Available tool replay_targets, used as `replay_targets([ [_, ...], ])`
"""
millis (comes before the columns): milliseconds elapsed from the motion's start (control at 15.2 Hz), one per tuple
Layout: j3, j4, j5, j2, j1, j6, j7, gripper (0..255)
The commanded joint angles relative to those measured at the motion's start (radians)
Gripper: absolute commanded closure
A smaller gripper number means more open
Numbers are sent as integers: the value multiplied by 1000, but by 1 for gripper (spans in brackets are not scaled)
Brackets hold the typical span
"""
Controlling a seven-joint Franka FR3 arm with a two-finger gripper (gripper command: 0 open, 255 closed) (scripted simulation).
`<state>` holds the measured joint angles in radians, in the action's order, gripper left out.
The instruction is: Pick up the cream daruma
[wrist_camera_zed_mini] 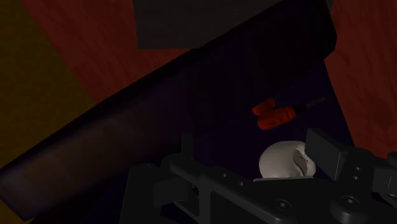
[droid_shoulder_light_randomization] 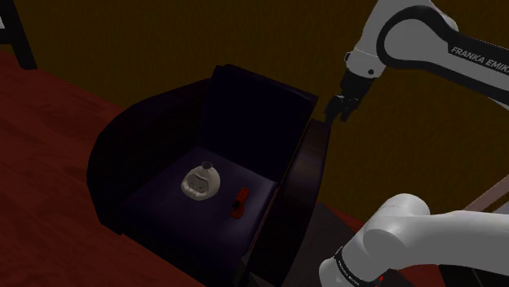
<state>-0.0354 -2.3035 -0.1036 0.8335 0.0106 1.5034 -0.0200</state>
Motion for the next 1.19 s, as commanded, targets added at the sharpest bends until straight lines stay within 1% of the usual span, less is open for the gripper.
replay_targets([
  [0, 0, 0, 0, 0, 0, 0, 0, 0],
  [330, 32, -54, 28, -104, 18, 153, 48, 0],
  [594, 57, -73, 47, -208, 31, 274, 83, 0],
  [858, 82, -70, 59, -328, 43, 390, 117, 0],
  [1122, 106, -46, 66, -460, 54, 496, 150, 0],
])
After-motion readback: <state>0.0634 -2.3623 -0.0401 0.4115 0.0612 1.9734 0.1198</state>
